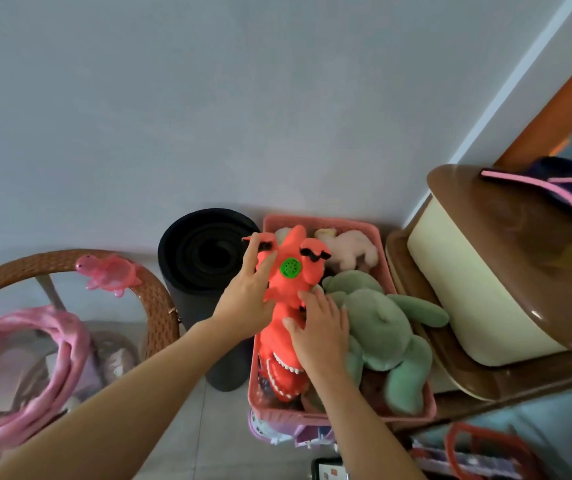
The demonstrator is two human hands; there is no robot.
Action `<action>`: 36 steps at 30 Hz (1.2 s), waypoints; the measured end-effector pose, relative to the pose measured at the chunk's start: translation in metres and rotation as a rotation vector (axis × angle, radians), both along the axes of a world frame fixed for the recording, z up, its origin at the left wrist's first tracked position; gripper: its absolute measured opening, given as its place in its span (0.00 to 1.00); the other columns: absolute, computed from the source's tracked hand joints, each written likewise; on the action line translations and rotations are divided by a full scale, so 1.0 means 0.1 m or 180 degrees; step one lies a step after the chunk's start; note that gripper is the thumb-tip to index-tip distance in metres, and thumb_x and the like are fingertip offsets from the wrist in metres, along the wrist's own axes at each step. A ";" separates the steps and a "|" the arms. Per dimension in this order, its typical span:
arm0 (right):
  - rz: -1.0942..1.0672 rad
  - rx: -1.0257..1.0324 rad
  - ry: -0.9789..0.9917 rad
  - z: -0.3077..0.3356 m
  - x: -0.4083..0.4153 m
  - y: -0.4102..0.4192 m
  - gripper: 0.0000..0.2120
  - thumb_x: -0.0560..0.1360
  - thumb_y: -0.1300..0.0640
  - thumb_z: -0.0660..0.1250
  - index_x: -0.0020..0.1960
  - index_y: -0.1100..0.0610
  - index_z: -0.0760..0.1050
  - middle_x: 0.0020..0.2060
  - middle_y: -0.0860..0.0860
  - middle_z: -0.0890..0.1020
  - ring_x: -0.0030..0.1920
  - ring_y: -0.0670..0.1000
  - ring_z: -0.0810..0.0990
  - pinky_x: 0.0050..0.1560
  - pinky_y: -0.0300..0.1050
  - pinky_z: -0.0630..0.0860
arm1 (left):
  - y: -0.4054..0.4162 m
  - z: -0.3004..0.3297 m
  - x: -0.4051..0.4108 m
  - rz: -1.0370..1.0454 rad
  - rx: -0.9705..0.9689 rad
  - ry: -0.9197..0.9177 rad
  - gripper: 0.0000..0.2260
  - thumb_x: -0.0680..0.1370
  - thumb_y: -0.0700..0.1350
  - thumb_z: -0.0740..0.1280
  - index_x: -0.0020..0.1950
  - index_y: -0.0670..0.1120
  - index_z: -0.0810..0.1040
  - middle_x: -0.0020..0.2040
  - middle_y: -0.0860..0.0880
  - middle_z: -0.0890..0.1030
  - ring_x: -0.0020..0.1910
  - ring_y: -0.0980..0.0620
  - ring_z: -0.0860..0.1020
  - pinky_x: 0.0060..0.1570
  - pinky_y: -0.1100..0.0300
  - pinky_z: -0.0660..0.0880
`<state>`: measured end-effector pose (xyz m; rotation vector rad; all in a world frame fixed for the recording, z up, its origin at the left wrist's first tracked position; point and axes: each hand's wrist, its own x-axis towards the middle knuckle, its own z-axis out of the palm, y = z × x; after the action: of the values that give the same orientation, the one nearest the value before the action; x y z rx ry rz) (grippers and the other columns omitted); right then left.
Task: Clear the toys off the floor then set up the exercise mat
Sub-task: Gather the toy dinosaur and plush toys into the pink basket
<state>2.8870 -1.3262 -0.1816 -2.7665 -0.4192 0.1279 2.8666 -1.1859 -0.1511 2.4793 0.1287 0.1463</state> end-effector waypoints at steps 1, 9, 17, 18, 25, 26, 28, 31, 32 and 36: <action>-0.0121 0.0040 0.0018 -0.03 0.03 -0.02 0.25 0.75 0.45 0.62 0.70 0.46 0.63 0.74 0.45 0.60 0.74 0.48 0.56 0.74 0.50 0.45 | -0.03 -0.02 0.04 -0.0074 0.0177 0.0115 0.33 0.72 0.35 0.62 0.75 0.48 0.57 0.77 0.47 0.39 0.54 0.42 0.76 0.37 0.52 0.75; -0.0377 0.0101 0.0509 -0.10 0.19 0.14 0.23 0.77 0.46 0.59 0.72 0.44 0.60 0.74 0.45 0.60 0.74 0.47 0.55 0.74 0.55 0.42 | 0.10 -0.11 0.30 -0.0224 0.1011 0.1217 0.27 0.72 0.42 0.64 0.70 0.53 0.63 0.75 0.44 0.31 0.55 0.43 0.74 0.47 0.57 0.71; -0.0228 0.0392 0.0430 -0.08 0.14 0.18 0.26 0.78 0.49 0.59 0.74 0.47 0.57 0.75 0.48 0.59 0.74 0.51 0.58 0.73 0.52 0.55 | 0.33 -0.10 0.09 -0.0194 0.0214 0.0727 0.28 0.74 0.41 0.64 0.73 0.50 0.63 0.77 0.44 0.49 0.74 0.45 0.58 0.67 0.51 0.65; -0.0158 0.0572 0.0423 -0.08 0.14 0.14 0.27 0.78 0.50 0.60 0.74 0.48 0.56 0.75 0.50 0.59 0.74 0.51 0.58 0.72 0.50 0.57 | 0.29 -0.12 0.04 -0.0153 0.0058 0.0620 0.28 0.74 0.40 0.64 0.73 0.50 0.63 0.77 0.44 0.50 0.75 0.45 0.57 0.67 0.51 0.66; -0.0114 0.1991 0.0273 0.13 -0.07 -0.25 0.28 0.75 0.61 0.64 0.73 0.53 0.60 0.74 0.50 0.61 0.74 0.48 0.56 0.71 0.38 0.54 | 0.05 -0.13 -0.20 0.0197 -0.0517 0.0354 0.30 0.74 0.41 0.66 0.75 0.50 0.60 0.77 0.48 0.52 0.76 0.49 0.55 0.70 0.55 0.62; -0.0090 0.2030 0.0217 0.15 -0.09 -0.30 0.27 0.75 0.62 0.63 0.73 0.53 0.61 0.73 0.50 0.62 0.74 0.47 0.57 0.71 0.38 0.55 | 0.02 -0.12 -0.22 0.0220 -0.0517 0.0344 0.30 0.74 0.41 0.66 0.75 0.50 0.61 0.77 0.49 0.53 0.76 0.49 0.56 0.70 0.55 0.62; -0.0050 0.2100 0.0159 0.20 -0.12 -0.38 0.27 0.75 0.64 0.63 0.72 0.55 0.62 0.73 0.51 0.63 0.73 0.47 0.58 0.71 0.38 0.55 | -0.04 -0.09 -0.27 0.0271 -0.0516 0.0362 0.29 0.74 0.41 0.66 0.74 0.51 0.61 0.77 0.50 0.53 0.75 0.50 0.56 0.69 0.55 0.63; 0.0061 0.2151 0.0115 0.23 -0.16 -0.48 0.27 0.75 0.66 0.63 0.72 0.57 0.63 0.72 0.52 0.63 0.74 0.49 0.58 0.72 0.40 0.56 | -0.14 -0.06 -0.37 0.0361 -0.0518 0.0417 0.29 0.74 0.41 0.65 0.74 0.50 0.62 0.77 0.50 0.54 0.75 0.50 0.57 0.69 0.56 0.62; 0.0117 0.2159 0.0120 0.23 -0.17 -0.50 0.26 0.74 0.66 0.63 0.71 0.58 0.63 0.72 0.53 0.63 0.74 0.50 0.58 0.72 0.42 0.56 | -0.16 -0.06 -0.40 0.0381 -0.0524 0.0420 0.29 0.74 0.41 0.65 0.74 0.50 0.62 0.77 0.50 0.54 0.75 0.50 0.56 0.69 0.55 0.61; 0.0362 0.2057 0.0202 0.13 -0.24 -0.58 0.25 0.74 0.67 0.64 0.70 0.59 0.66 0.72 0.57 0.64 0.74 0.53 0.59 0.73 0.47 0.56 | -0.30 -0.06 -0.64 0.0556 -0.0565 0.0380 0.28 0.75 0.42 0.65 0.74 0.52 0.62 0.77 0.49 0.56 0.76 0.50 0.55 0.70 0.55 0.59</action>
<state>2.8632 -1.3842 -0.1688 -2.1005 -0.4970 0.0872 2.8024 -1.2163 -0.1572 2.2972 0.3927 0.0574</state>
